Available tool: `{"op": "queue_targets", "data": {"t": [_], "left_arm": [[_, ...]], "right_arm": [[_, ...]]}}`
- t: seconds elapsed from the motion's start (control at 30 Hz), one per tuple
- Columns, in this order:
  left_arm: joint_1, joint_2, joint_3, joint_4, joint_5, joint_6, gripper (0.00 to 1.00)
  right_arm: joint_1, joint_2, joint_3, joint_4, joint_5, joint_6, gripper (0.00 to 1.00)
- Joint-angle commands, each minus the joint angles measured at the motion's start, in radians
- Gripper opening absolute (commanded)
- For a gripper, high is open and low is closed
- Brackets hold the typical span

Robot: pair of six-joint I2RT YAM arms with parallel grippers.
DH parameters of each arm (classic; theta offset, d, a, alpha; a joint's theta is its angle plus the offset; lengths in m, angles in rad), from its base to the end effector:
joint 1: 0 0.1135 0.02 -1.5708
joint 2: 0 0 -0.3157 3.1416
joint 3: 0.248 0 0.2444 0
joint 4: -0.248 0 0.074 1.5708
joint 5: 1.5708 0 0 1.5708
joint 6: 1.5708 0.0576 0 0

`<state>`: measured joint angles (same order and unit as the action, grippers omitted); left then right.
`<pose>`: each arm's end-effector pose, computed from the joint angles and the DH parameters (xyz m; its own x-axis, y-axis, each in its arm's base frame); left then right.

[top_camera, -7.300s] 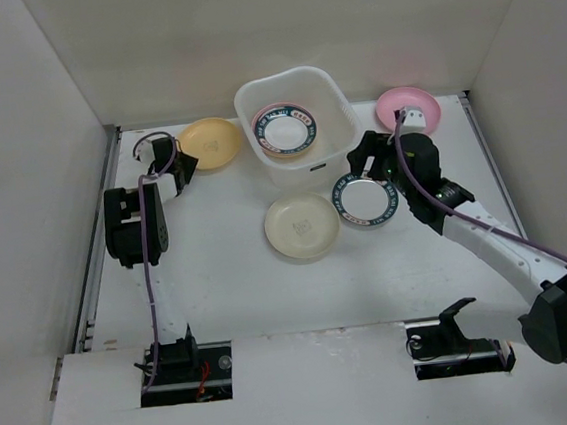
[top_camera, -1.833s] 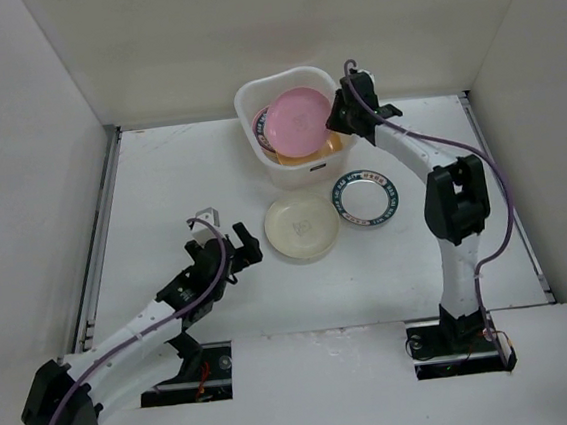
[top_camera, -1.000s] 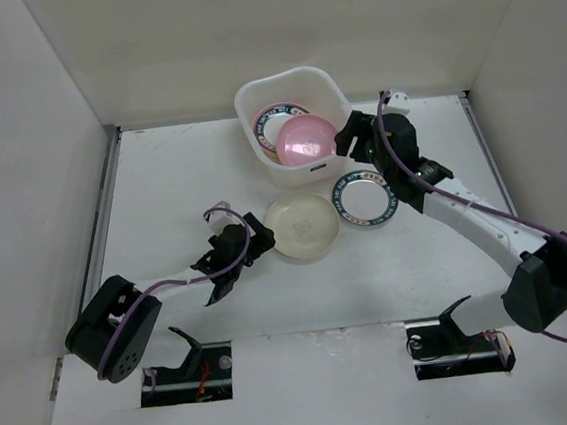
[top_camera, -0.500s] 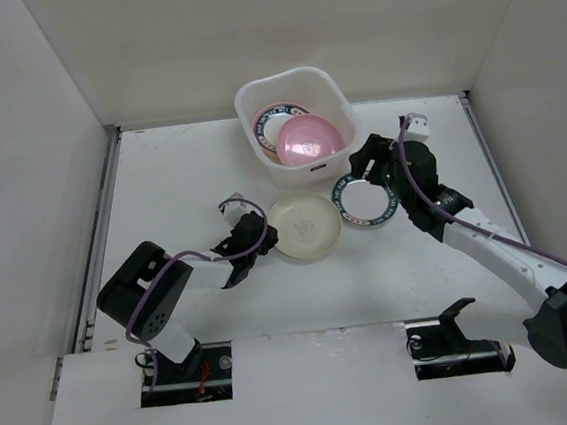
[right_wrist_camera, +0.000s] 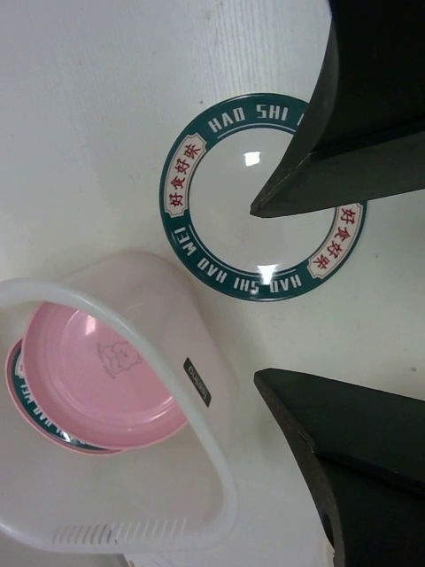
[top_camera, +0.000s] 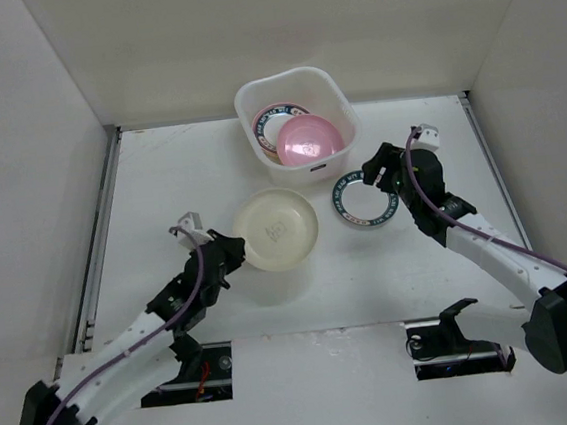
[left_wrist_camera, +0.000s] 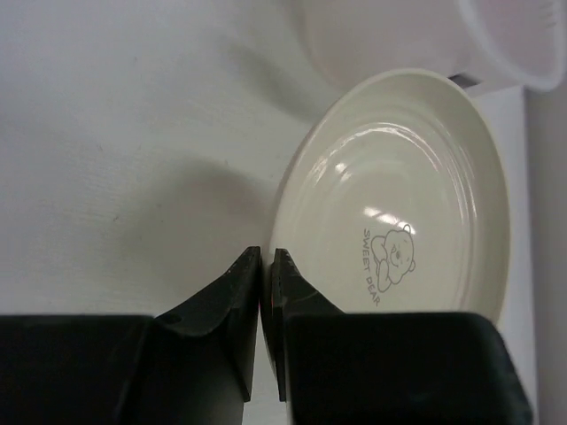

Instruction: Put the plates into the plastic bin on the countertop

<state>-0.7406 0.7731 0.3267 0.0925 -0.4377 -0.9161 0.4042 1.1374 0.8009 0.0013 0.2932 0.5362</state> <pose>0.1287 -0.0845 0.2421 -0.4077 -0.6007 -0.6877 -0.0094 0.7559 -0.6546 0.2390 0.0841 0.3359 -0.3241 0.3933 -0.8604 0.0466 0.9150 0.4007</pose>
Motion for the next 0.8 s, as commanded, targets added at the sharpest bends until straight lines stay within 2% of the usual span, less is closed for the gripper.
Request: {"op": "queue_targets", "data": {"t": [0.0,0.07,0.13,0.3,0.47,0.77], "left_arm": [[-0.001,-0.193,0.142,-0.290,-0.128,0.061,0.06],[0.013,-0.225,0.234,-0.341,-0.151,0.124,0.06],[0.042,-0.183,0.328,-0.333,-0.148,0.207,0.07],[0.086,0.017,0.474,-0.166,-0.099,0.321,0.07],[0.137,0.283,0.635,-0.008,-0.029,0.399,0.07],[0.171,0.609,0.917,0.079,0.007,0.520,0.08]], "right_arm": [[-0.018,-0.018,-0.017,0.074,-0.029,0.015,0.75],[-0.020,-0.019,-0.028,0.078,-0.031,0.016,0.75],[-0.020,-0.022,-0.043,0.086,-0.026,0.024,0.75],[-0.031,-0.057,-0.103,0.098,-0.009,0.070,0.75],[-0.015,-0.126,-0.183,0.086,0.020,0.106,0.74],[-0.003,-0.310,-0.304,-0.009,0.035,0.116,0.74]]}}
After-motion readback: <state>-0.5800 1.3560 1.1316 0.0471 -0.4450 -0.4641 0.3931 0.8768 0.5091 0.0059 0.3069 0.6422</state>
